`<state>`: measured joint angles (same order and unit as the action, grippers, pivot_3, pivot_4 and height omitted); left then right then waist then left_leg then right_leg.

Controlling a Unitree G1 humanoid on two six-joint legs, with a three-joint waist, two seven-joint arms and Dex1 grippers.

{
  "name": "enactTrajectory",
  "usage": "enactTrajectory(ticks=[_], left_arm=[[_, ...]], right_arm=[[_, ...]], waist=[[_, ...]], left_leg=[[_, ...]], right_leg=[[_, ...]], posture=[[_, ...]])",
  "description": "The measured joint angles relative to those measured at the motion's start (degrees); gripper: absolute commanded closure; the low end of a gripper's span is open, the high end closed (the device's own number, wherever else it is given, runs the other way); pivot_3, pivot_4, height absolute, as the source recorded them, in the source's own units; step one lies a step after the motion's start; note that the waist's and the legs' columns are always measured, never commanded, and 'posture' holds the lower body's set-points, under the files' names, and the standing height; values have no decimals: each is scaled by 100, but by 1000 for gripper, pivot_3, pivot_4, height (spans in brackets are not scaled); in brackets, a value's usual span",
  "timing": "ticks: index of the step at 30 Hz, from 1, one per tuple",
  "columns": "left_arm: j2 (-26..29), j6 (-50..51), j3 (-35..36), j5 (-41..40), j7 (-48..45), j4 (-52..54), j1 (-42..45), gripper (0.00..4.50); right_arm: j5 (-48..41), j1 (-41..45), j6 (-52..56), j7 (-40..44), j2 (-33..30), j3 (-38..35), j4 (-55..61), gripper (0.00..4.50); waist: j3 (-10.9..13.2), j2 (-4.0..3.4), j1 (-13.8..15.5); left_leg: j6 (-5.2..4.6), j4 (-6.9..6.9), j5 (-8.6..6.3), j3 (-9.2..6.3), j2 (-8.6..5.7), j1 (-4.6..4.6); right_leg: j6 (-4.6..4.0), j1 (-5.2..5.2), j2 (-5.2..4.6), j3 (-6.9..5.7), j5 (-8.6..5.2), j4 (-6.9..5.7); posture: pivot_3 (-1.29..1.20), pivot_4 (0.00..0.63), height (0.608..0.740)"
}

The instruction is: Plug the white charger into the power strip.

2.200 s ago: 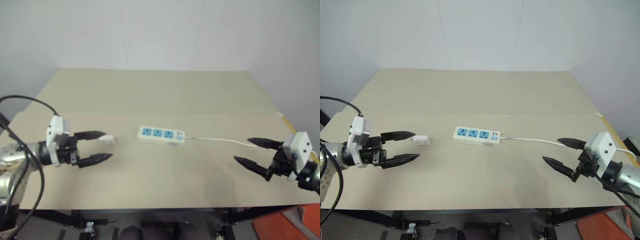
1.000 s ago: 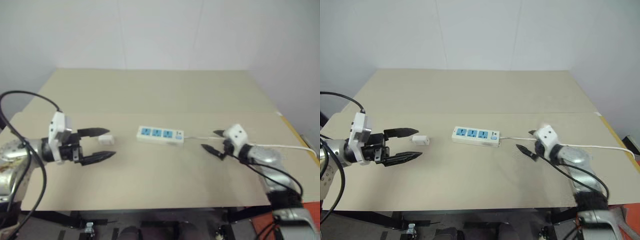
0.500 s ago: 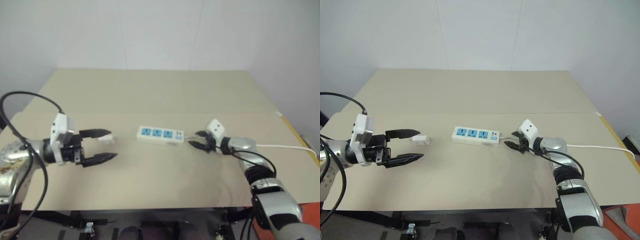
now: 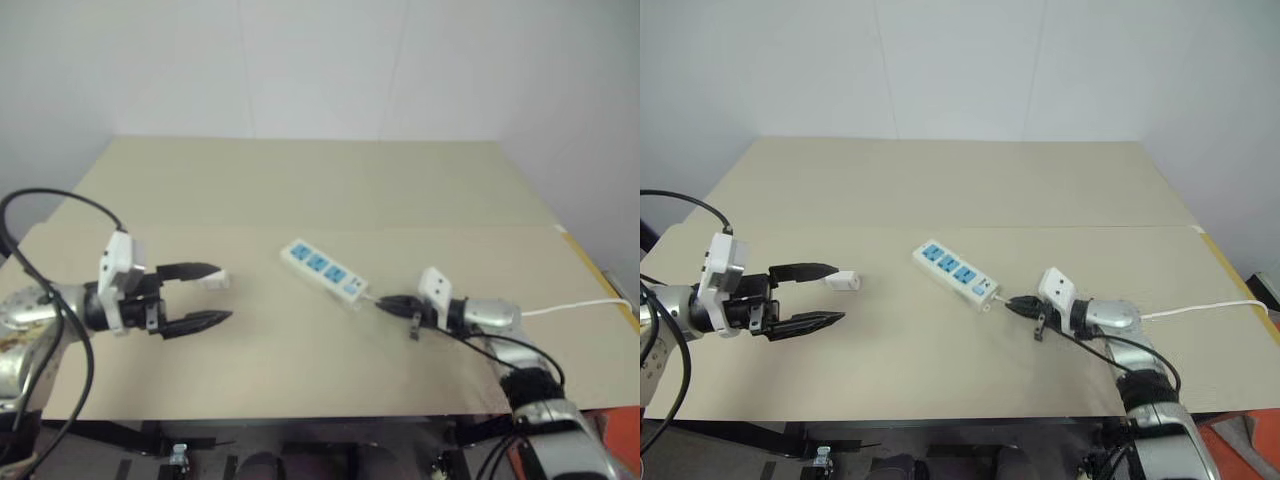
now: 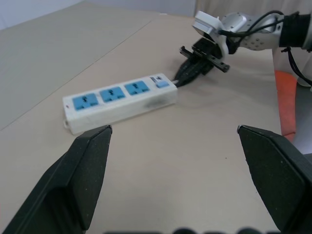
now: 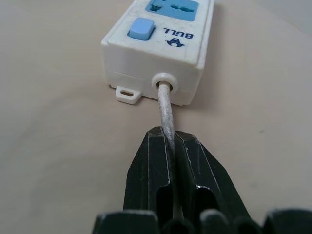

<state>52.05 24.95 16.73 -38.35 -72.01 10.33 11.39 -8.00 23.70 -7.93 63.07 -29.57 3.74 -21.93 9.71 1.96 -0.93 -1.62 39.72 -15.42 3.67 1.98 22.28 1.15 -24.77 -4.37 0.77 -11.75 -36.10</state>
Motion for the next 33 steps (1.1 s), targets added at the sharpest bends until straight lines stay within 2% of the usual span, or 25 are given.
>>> enactTrajectory(ticks=[2, 8, 11, 15, 24, 33], left_arm=[[-1, -1, -11, 0, -17, -2, 26, 0], [-12, -1, -108, 1, -71, -17, 169, 0], [-21, -1, -157, 2, -76, -39, 197, 0], [-67, 0, -213, 2, -80, -92, 222, 0], [-76, 45, -256, -9, -122, -139, 339, 0], [-105, 44, -292, -1, -125, -137, 313, 0]], right_arm=[[-146, -377, 201, 8, -20, -1, 568, 4488], [-466, -1084, 482, 10, -133, -2, 1833, 2440], [-591, -1237, 637, -150, -148, -83, 1971, 1480], [-956, -1230, 886, -402, -151, -559, 1979, 54], [-1223, -1256, 1104, -1006, 234, -619, 2452, 19], [-875, -898, 925, -1343, 1024, -3, 2048, 19]], waist=[[0, 0, -18], [0, 0, 0], [0, 0, 13], [0, 0, 17], [0, 0, 11], [0, 0, -3]], left_leg=[[0, 0, 0, -1, 1, 1], [0, 1, 0, 1, -1, -1], [0, 1, 0, 7, -2, 0], [0, 1, 0, 11, -2, 0], [0, 1, 0, 11, -1, 1], [0, 0, 0, 10, -1, 1]], right_leg=[[0, -5, 1, 3, 0, -2], [0, -3, 0, 3, 0, -1], [1, -2, 0, 2, -1, 1], [0, -2, 1, 2, 0, 1], [1, -3, 2, 2, -1, 1], [0, -6, 3, 3, -1, 0]], posture=[[0, 150, 740], [0, 150, 740], [0, 150, 740], [0, 150, 740], [0, 150, 740], [0, 150, 740]])
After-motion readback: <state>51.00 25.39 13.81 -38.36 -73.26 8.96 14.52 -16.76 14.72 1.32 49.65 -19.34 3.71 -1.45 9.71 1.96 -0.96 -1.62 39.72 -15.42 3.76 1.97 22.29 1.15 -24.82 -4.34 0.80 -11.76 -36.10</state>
